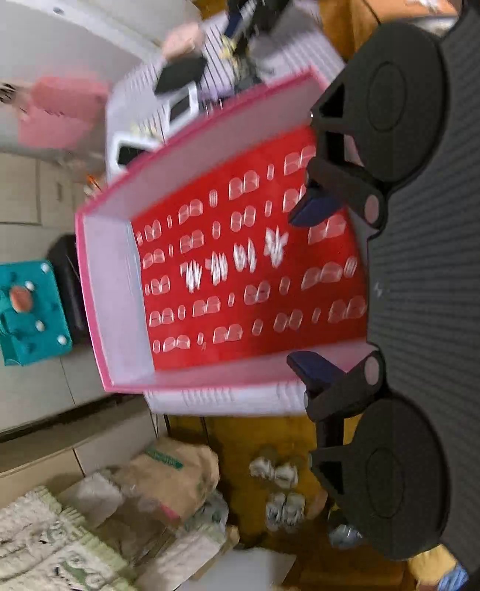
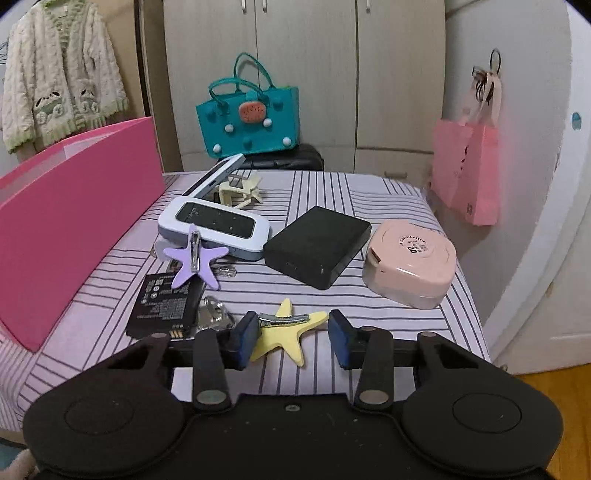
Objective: Organize rigid objects
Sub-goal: 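Grasp the yellow star hair clip with the right gripper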
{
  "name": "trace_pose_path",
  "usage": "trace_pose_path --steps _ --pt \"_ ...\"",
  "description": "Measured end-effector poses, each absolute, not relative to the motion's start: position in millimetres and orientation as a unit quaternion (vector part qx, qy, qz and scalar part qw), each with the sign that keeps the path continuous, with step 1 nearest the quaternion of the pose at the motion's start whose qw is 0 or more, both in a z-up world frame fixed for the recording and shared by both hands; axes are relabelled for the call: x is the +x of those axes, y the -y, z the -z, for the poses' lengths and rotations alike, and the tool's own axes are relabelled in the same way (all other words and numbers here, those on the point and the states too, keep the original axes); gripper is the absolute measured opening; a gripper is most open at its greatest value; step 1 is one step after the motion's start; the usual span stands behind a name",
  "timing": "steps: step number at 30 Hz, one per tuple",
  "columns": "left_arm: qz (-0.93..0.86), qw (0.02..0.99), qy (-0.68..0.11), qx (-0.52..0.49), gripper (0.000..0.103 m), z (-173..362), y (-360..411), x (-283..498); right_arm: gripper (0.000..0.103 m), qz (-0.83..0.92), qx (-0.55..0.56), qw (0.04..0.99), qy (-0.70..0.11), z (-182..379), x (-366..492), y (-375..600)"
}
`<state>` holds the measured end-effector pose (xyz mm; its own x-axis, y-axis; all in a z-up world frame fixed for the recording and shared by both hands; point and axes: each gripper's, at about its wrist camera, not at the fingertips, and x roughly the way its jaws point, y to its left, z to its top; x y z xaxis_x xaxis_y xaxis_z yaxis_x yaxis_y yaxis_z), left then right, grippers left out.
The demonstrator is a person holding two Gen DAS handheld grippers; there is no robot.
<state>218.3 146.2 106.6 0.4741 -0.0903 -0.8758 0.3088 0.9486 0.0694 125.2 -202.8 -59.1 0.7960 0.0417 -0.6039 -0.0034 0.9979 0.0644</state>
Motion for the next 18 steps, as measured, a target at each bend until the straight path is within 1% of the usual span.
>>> trace_pose_path --steps 3,4,5,6,7,8,9,10,11,13,14,17,18 --pt "0.117 0.837 -0.522 0.113 0.063 -96 -153 245 0.047 -0.016 0.046 0.94 -0.337 57 137 207" --pt "0.112 0.835 -0.526 0.114 0.062 -93 -154 250 0.047 -0.017 0.051 0.938 -0.342 55 140 208" --pt "0.108 0.837 -0.52 0.131 0.061 -93 -151 252 0.047 -0.02 0.056 0.937 -0.345 53 143 208" --pt "0.104 0.837 -0.517 0.147 0.056 -93 -148 254 0.047 -0.024 0.061 0.936 -0.347 50 145 209" --pt "0.105 0.835 -0.518 0.154 0.054 -93 -146 255 0.047 -0.026 0.062 0.935 -0.349 47 147 208" --pt "0.108 0.834 -0.518 0.158 0.048 -93 -146 256 0.047 -0.027 0.06 0.935 -0.349 43 149 207" --pt "0.11 0.832 -0.52 0.161 0.034 -91 -145 259 0.047 -0.026 0.057 0.936 -0.347 38 151 205" --pt "0.111 0.828 -0.524 0.166 0.025 -89 -146 261 0.047 -0.028 0.053 0.937 -0.344 32 152 204" --pt "0.11 0.823 -0.532 0.167 0.012 -86 -147 264 0.047 -0.031 0.05 0.938 -0.341 25 153 202" --pt "0.106 0.817 -0.545 0.156 0.01 -81 -153 269 0.047 -0.041 0.048 0.94 -0.335 10 156 200" --pt "0.104 0.817 -0.547 0.152 0.001 -79 -156 272 0.047 -0.049 0.045 0.942 -0.33 0 158 196" --pt "0.094 0.818 -0.549 0.14 0.002 -80 -163 278 0.047 -0.084 0.035 0.944 -0.318 -28 167 183" --pt "0.093 0.819 -0.549 0.137 0.004 -82 -164 278 0.047 -0.098 0.03 0.944 -0.314 -38 170 176"
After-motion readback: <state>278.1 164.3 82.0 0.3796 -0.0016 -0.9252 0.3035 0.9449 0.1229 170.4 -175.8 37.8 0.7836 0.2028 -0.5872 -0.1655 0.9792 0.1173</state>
